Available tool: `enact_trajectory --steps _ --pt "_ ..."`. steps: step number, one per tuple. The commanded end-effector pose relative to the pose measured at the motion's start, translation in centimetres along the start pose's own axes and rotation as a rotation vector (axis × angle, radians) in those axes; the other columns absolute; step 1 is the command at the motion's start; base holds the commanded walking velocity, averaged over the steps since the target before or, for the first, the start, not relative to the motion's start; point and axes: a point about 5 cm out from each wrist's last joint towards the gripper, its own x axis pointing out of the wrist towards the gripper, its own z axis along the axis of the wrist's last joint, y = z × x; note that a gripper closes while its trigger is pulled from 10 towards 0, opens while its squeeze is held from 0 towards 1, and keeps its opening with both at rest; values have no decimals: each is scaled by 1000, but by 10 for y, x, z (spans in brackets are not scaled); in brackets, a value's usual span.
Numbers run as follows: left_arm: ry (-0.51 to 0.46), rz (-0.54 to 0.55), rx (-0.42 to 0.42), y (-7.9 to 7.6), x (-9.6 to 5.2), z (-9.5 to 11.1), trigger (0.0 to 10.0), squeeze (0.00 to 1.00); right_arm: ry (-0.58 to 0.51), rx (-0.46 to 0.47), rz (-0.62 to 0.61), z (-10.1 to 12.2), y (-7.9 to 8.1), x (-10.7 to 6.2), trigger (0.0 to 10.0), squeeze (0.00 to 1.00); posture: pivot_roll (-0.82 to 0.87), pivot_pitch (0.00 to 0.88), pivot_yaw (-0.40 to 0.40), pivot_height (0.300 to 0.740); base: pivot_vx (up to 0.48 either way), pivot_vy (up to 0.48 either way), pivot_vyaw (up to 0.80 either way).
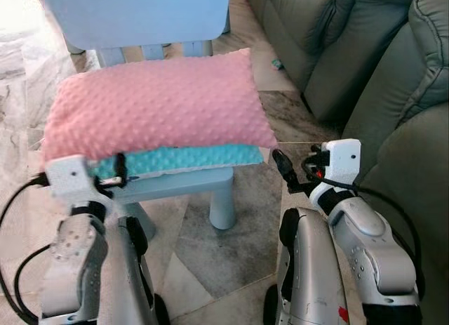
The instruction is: Move the pillow to the sofa
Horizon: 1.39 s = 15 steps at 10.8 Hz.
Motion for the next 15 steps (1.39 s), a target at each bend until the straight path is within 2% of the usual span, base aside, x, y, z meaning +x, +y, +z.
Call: enact_trajectory --steps 1,3,5,7,8,9,10,11,12,13,15 --pt "-36 34 -39 6 1 11 10000 0 -31 6 -23 10 -3 1 10000 0 -52 159 -26 359 0 0 0" --pt "-48 41 -14 6 2 20 10000 0 -46 -3 -24 15 -5 3 10000 0 -50 157 -27 359 0 0 0" --pt "15 47 6 5 -19 8 10000 0 -32 -6 3 14 -4 -2 10000 0 -44 158 -26 359 0 0 0" --pt "40 7 121 10 -54 8 10000 0 -15 -43 79 15 -5 -13 10000 0 -35 159 -21 359 0 0 0" --pt "23 0 157 11 -58 12 10000 0 -23 -58 72 17 -7 -14 10000 0 -32 158 -20 359 0 0 0" --pt "-29 -7 185 8 -57 24 10000 0 -57 -65 23 23 -15 -15 10000 0 -27 155 -17 359 0 0 0" --pt "-86 -38 204 -2 -53 40 10000 0 -86 -46 15 32 -16 -15 10000 0 -30 149 -15 359 0 0 0" --pt "-130 -59 200 -11 -48 52 10000 0 -115 -41 18 40 -15 -15 10000 0 -34 145 -12 359 0 0 0" --pt "-157 -54 189 -11 -40 60 10000 0 -137 -37 19 46 -13 -12 10000 0 -37 144 -11 359 0 0 0" --pt "-170 -36 191 -8 -34 63 10000 0 -154 -33 19 51 -14 -9 10000 0 -36 143 -11 359 0 0 0" --pt "-179 46 207 9 -15 73 10000 0 -192 -2 11 65 -19 -1 10000 0 -35 145 -9 359 0 0 0"
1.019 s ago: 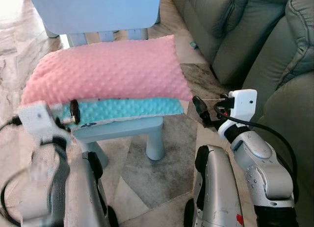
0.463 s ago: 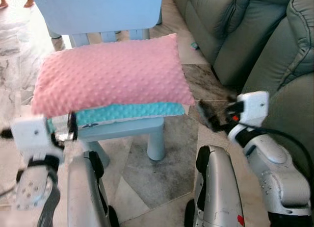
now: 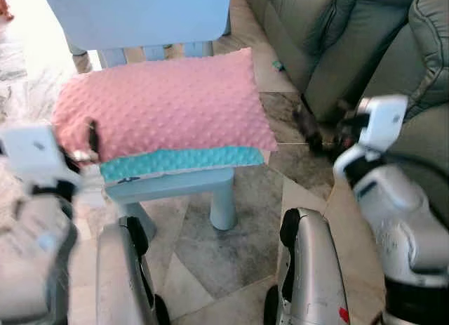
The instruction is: Move the pillow to the sofa
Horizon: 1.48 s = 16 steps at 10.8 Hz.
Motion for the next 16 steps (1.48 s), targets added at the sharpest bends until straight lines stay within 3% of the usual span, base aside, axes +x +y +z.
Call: enact_trajectory --steps 1,3,5,7,8,11,13,16 --pt "64 91 -39 17 7 -10 10000 0 -3 19 -17 1 -6 3 10000 0 -35 147 -9 359 0 0 0" --pt "109 161 -69 39 27 -22 10000 0 -11 67 33 4 -8 19 10000 0 -32 157 -12 359 0 0 0" --pt "165 169 -191 47 46 -38 10000 0 10 186 155 4 -3 41 10000 0 -22 179 -17 359 0 0 0" --pt "142 112 -257 38 68 -35 10000 0 38 270 272 3 6 60 10000 0 -23 216 -20 359 0 0 0" --pt "136 80 -255 34 79 -32 10000 0 58 298 281 -1 5 72 10000 0 -27 235 -16 359 0 0 0" --pt "149 -25 -387 14 106 -23 10000 0 112 305 273 -11 13 101 10000 0 -12 280 -12 359 0 0 0" --pt "192 -63 -434 -2 116 -26 10000 0 122 327 277 -13 27 117 10000 0 -13 296 -9 359 0 0 0" --pt "278 -18 -466 -3 123 -36 10000 0 137 371 270 -15 36 127 10000 0 -4 305 -2 359 0 0 0"
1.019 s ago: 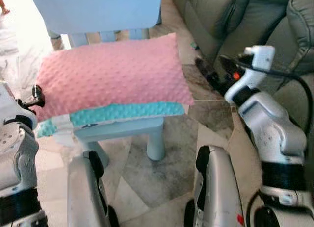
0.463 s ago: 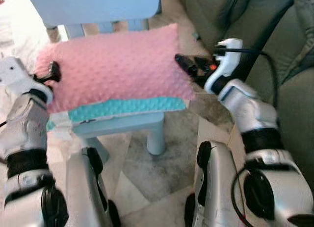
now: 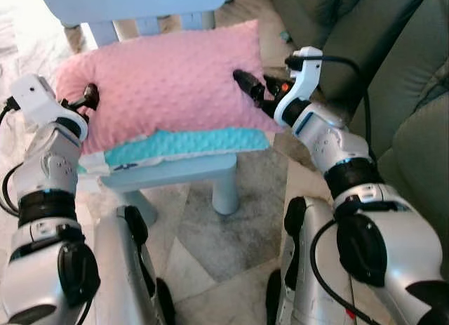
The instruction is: Move the pillow to the sofa
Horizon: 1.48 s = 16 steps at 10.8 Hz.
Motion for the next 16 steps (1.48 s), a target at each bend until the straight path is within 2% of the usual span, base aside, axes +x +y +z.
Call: enact_trajectory --steps 1,2,3,4,5,6,8,9,10,11,12,13,16 --pt "57 24 4 4 1 -8 10000 0 -4 3 4 2 5 5 10000 0 -5 305 -1 359 0 0 0" --pt "87 32 -18 5 1 -10 10000 0 -4 3 11 2 7 6 10000 0 -5 308 -1 359 0 0 0" --pt "109 59 -74 9 0 -9 10000 0 5 5 27 -1 7 6 10000 0 -5 307 1 359 0 0 0" --pt "44 44 -84 8 0 4 10000 0 15 -5 33 -3 4 4 10000 0 -4 307 1 359 0 0 0" --pt "21 76 -61 12 -1 10 10000 0 17 -11 31 -3 2 2 10000 0 -5 307 1 359 0 0 0" --pt "-86 152 -49 28 -7 26 10000 0 14 -13 19 -2 -3 -1 10000 0 -4 305 -1 359 0 0 0" --pt "-69 189 -89 35 -9 21 10000 0 25 -13 33 -6 -2 0 10000 0 -4 305 0 359 0 0 0" --pt "-66 159 -118 29 -8 22 10000 0 32 -8 53 -7 1 1 10000 0 -6 305 0 359 0 0 0" --pt "28 101 -194 16 -6 10 10000 0 39 -2 78 -9 3 1 10000 0 -2 306 0 359 0 0 0" --pt "158 45 -310 2 -3 -9 10000 0 48 6 97 -12 6 2 10000 0 -5 307 1 359 0 0 0" --pt "203 12 -392 -5 -3 -14 10000 0 53 13 120 -14 9 3 10000 0 -9 308 2 359 0 0 0" --pt "225 -29 -517 -13 -2 -16 0 0 49 16 149 -14 11 3 0 0 -10 309 3 359 0 0 0" --pt "223 -67 -610 -13 -5 -8 0 0 57 20 164 -18 9 -1 0 0 -5 305 3 359 0 0 0"
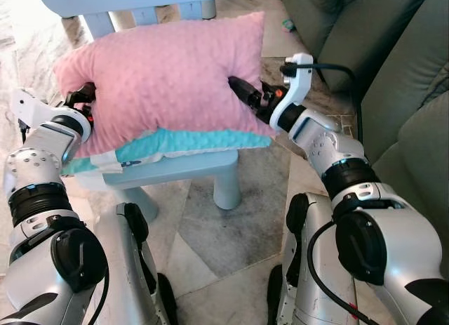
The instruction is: Move the pillow to the sofa
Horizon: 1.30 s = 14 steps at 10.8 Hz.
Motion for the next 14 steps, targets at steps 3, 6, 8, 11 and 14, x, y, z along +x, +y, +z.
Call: enact_trajectory --steps 3,6,8,11,14 --pt "112 -53 17 -1 -4 -11 0 0 26 14 48 -9 2 -3 0 0 -4 296 1 359 0 0 0" --pt "169 -104 171 9 -21 -12 0 0 -6 34 61 -11 -3 -14 0 0 -2 288 -1 359 0 0 0" --pt "168 -106 268 17 -31 -10 0 0 -17 32 70 -12 -3 -17 0 0 -2 287 -2 359 0 0 0" --pt "72 -147 292 13 -36 0 0 0 -66 25 62 -9 -2 -21 0 0 -2 286 -4 359 0 0 0" --pt "55 -175 321 8 -38 0 0 0 -65 10 80 -9 2 -20 0 0 -4 297 -8 359 0 0 0"
